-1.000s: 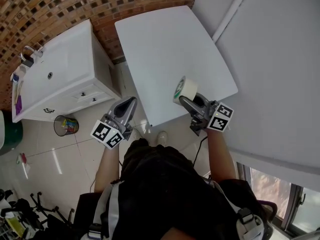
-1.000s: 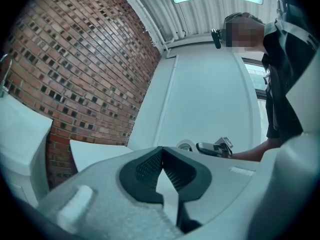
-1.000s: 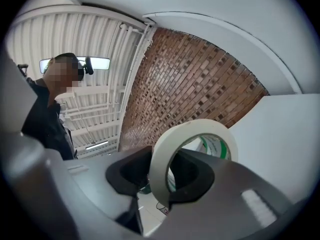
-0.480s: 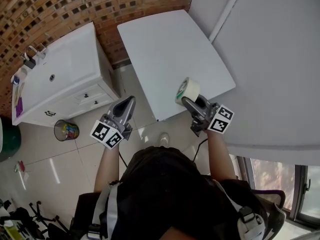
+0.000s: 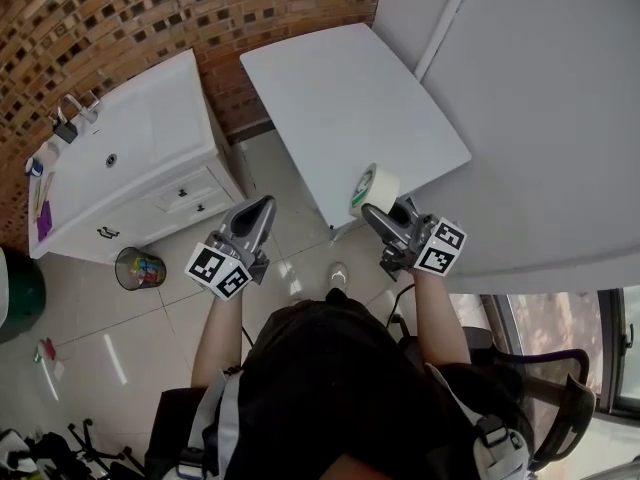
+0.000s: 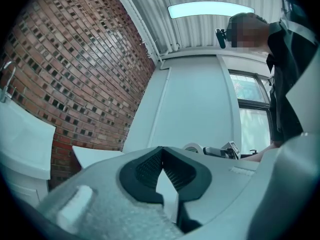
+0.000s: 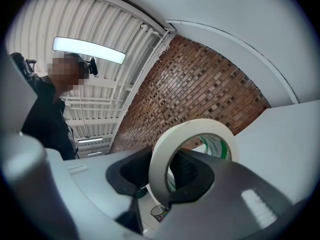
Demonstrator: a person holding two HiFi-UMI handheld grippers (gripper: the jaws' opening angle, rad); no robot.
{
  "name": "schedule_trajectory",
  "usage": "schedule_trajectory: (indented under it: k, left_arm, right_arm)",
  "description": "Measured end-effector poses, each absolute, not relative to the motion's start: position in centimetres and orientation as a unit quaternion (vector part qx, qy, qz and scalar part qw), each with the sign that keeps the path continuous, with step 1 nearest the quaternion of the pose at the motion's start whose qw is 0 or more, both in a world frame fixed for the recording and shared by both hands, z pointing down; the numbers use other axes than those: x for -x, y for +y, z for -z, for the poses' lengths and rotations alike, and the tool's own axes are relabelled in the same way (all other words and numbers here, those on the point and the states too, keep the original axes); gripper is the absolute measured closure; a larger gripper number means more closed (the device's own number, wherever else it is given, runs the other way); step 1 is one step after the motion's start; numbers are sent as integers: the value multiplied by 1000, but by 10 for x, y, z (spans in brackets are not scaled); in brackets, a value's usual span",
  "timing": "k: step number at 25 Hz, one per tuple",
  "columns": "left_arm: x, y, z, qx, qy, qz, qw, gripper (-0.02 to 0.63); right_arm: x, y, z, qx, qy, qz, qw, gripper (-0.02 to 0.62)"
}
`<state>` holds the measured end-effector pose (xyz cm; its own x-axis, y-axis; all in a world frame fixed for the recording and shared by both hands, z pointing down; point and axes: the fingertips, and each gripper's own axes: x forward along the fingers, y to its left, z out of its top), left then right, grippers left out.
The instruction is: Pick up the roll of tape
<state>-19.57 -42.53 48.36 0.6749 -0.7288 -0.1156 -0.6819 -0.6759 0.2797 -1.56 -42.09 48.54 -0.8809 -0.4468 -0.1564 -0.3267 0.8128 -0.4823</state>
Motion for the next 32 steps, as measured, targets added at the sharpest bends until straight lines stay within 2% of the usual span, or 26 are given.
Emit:
schedule_trajectory:
  k: [9, 17, 27, 32]
  left_arm:
    - [189, -381, -488, -929, -331, 117, 119, 604]
    - [190, -389, -474, -928, -332, 126, 116, 604]
    - [151, -401, -452, -935, -318, 122, 95, 604]
    - [130, -396, -450, -935, -324, 112, 89, 604]
  right_arm:
    - [31, -359, -485, 230, 939, 214, 140, 477]
    - [36, -362, -462, 216, 950, 190, 123, 477]
    - [-13, -370, -441, 203, 954, 167, 142, 477]
    - [-28, -367, -445, 200, 960, 157, 122, 477]
